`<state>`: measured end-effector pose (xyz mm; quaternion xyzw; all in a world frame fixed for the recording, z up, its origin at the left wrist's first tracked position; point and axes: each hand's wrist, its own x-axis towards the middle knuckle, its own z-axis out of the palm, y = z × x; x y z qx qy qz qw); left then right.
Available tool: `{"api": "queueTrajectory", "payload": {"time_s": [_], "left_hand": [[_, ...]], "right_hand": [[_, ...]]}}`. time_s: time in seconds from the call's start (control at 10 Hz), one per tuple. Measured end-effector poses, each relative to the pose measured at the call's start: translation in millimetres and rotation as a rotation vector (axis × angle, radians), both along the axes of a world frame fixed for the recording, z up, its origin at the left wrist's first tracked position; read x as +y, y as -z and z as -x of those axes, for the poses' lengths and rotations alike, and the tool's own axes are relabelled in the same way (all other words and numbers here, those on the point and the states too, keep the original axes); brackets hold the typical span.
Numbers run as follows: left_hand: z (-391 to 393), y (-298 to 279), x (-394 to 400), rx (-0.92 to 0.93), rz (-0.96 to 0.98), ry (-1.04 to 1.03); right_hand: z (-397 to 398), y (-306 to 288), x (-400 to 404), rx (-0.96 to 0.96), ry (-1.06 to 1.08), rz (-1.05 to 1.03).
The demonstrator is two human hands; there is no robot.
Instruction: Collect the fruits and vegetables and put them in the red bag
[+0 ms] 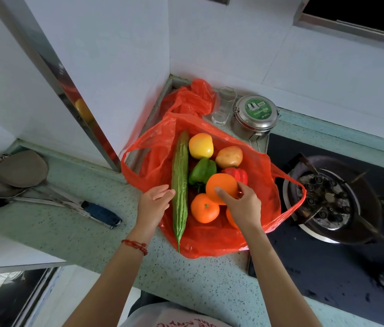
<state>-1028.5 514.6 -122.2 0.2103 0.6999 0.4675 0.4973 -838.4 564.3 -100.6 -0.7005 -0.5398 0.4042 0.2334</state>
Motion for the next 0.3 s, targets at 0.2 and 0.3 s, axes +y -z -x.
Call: {"api": "queueTrajectory", "payload": {"time_s": [0.2,0.3], "left_hand": [[1.4,-1.2,-2.7,-0.025,-0.011,0.016],[1.3,-5.1,-3.7,-0.013,-0.013,0.037]], "right_hand": [[1.0,-1.1,-4.5,-0.036,-0.022,-0.01],[2.1,-4.4,-10.2,-0.061,-0.031,-0.047]]}}
